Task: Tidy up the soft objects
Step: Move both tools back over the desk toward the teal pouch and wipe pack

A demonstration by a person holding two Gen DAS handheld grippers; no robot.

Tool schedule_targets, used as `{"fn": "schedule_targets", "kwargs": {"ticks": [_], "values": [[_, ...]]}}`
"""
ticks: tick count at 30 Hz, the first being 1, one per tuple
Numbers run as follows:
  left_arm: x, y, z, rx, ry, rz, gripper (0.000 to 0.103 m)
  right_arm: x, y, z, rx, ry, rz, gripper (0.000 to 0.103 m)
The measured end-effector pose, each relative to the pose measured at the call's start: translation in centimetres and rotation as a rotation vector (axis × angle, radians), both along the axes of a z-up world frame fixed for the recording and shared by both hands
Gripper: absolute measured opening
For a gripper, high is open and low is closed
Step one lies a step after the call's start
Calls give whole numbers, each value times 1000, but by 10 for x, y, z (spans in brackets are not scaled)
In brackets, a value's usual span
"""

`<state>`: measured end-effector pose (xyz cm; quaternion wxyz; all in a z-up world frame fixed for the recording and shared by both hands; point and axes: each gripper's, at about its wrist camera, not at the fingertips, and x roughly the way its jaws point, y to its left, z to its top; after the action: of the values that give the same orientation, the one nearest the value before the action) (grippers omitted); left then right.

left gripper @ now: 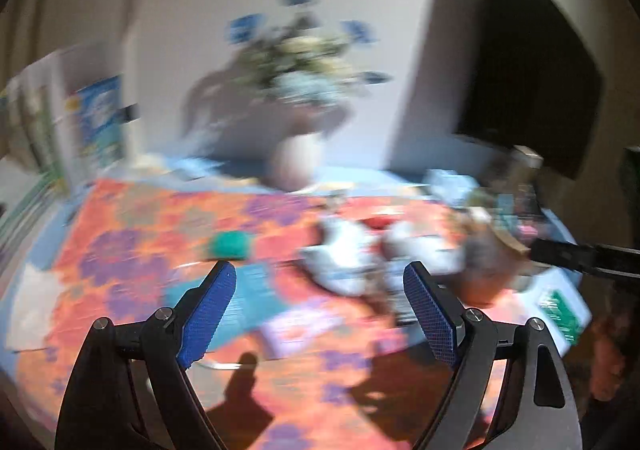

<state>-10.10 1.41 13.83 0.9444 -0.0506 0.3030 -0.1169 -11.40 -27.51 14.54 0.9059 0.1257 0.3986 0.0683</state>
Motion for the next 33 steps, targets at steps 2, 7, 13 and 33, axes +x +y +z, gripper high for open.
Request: {"fn": "schedule_targets", "kwargs": {"ticks": [2,7,13,33], "values": [[11,31,-14,-4,42,60,85,11,19,-12,-6,35,31,88],[33,77,-53,-46,149,154,85,30,51,-40,-9,109,94,88],[48,89,-87,-90,242,125,85,46,95,-68,-29,158,194,88],[111,75,-120,-118,361,81,83,90,172,-133,16,256,373,88]]}}
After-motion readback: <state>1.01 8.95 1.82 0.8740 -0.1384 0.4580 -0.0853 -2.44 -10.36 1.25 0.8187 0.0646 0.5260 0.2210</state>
